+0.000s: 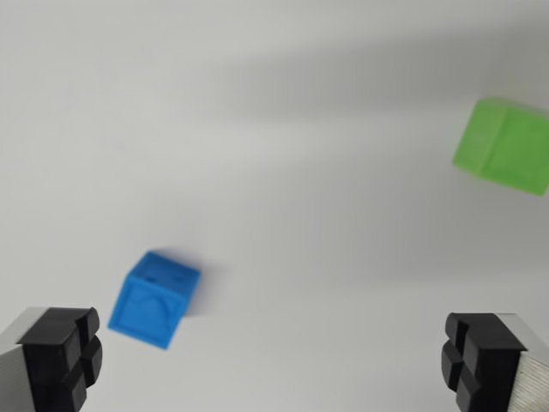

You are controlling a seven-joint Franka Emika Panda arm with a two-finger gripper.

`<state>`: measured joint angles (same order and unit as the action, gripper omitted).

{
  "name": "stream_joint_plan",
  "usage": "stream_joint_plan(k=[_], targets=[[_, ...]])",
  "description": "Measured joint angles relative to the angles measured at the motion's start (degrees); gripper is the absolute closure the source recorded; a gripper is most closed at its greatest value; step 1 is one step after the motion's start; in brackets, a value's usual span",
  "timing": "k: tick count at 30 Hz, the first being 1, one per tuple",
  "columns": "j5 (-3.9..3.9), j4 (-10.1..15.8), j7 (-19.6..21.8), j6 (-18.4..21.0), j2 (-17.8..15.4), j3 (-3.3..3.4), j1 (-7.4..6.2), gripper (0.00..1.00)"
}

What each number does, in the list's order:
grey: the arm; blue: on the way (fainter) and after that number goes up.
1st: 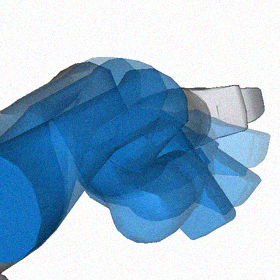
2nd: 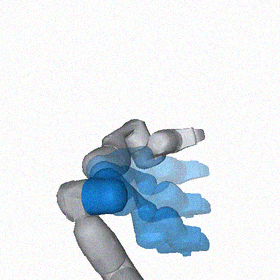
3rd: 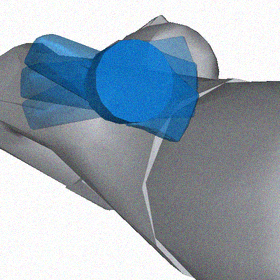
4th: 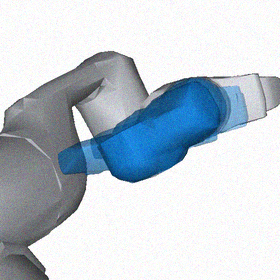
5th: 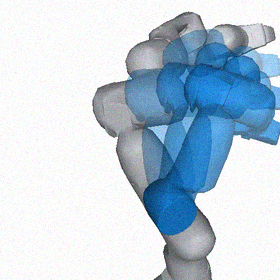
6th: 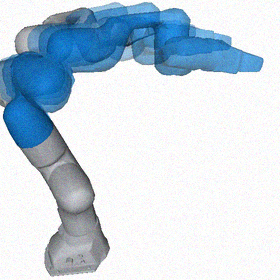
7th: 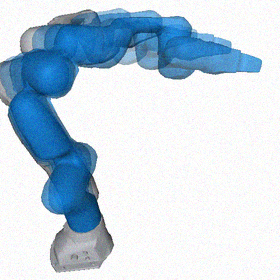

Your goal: Stack cube

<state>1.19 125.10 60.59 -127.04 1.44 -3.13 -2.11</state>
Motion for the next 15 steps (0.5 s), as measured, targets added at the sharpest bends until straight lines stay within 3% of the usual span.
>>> stream_joint_plan(k=[15], targets=[[-0.23,6.06,8.29,-5.19,-0.69,-1.43,-2.31,0.00]])
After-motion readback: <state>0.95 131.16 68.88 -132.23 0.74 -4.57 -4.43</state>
